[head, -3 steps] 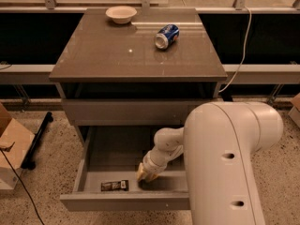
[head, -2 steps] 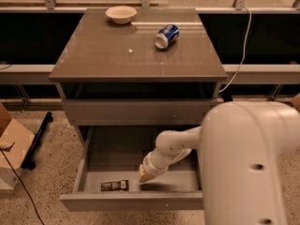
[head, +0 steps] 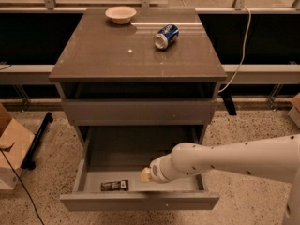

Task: Pick rxbar chocolate from middle drawer and place on counter

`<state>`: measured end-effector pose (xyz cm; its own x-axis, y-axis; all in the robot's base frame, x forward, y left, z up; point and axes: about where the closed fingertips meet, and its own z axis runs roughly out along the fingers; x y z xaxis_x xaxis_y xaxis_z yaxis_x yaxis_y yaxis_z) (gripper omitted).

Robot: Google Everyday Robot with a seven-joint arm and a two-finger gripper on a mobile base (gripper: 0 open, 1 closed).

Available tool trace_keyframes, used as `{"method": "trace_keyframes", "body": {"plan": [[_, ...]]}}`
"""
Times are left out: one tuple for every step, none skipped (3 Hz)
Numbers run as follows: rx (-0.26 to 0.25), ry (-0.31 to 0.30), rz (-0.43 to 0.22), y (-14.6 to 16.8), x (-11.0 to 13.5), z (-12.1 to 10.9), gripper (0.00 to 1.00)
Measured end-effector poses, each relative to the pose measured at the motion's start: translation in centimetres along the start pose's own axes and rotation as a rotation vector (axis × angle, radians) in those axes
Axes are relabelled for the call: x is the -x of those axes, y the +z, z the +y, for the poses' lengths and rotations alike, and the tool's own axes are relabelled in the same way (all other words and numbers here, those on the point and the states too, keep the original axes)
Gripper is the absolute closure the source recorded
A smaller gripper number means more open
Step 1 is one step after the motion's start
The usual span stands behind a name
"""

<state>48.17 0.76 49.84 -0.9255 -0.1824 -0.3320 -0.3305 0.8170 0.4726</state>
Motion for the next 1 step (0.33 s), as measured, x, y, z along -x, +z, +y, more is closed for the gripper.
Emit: {"method": "trace_keyframes", "body": {"plan": [[0.001, 0.002, 0.005, 0.1, -0.11, 0.06, 0.59]]}}
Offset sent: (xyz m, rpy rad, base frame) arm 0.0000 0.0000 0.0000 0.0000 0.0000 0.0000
